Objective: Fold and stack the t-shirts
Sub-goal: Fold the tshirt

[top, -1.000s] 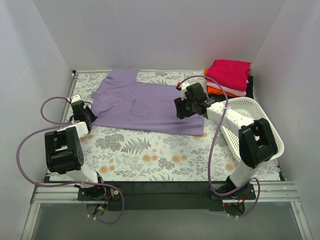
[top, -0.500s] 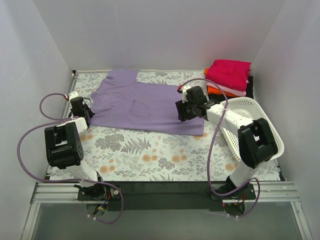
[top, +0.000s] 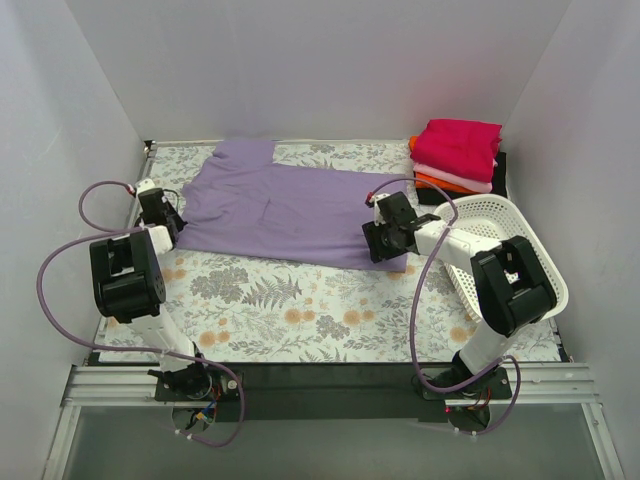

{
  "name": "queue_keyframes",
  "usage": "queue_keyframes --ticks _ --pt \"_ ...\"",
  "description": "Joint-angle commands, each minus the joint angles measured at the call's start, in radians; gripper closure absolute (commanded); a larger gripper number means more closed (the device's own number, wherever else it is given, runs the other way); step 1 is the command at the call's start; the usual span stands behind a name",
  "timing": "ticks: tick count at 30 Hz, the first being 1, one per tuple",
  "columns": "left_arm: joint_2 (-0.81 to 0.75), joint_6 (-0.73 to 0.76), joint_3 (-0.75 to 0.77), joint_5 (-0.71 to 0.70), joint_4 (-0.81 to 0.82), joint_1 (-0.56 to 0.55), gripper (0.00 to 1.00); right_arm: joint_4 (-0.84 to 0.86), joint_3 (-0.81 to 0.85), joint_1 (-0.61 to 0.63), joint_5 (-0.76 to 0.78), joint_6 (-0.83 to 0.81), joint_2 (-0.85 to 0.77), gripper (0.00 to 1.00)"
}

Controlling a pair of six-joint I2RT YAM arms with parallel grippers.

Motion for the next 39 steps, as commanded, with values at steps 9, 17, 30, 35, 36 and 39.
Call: queue_keyframes --ticks 9,17,30,35,36,39 --pt "0.028 0.011 0.054 -0.067 0.017 0.03 1.0 0.011 -0.103 -0.015 0.054 0.028 -0.063 0.52" --pt "-0.162 -0.055 0.012 -0.13 0.019 -0.004 0.84 -0.047 -0.073 -0.017 0.094 0.018 -0.189 0.51" --pt "-0.224 -0.065 0.025 -0.145 -0.012 -0.485 0.73 -0.064 0.182 -0.08 0.094 -0.024 -0.016 0.5" --pt "-0.126 -0.118 0.041 -0.02 0.023 -0.561 0.73 -0.059 0.248 -0.115 0.073 -0.047 0.088 0.51" --pt "-0.107 -0.12 0.052 -0.012 0.025 -0.58 0.73 -0.055 0.251 -0.118 0.067 -0.047 0.108 0.51" --pt "-0.031 -0.114 0.087 -0.037 0.028 -0.605 0.73 -0.044 0.254 -0.132 0.051 -0.051 0.134 0.52"
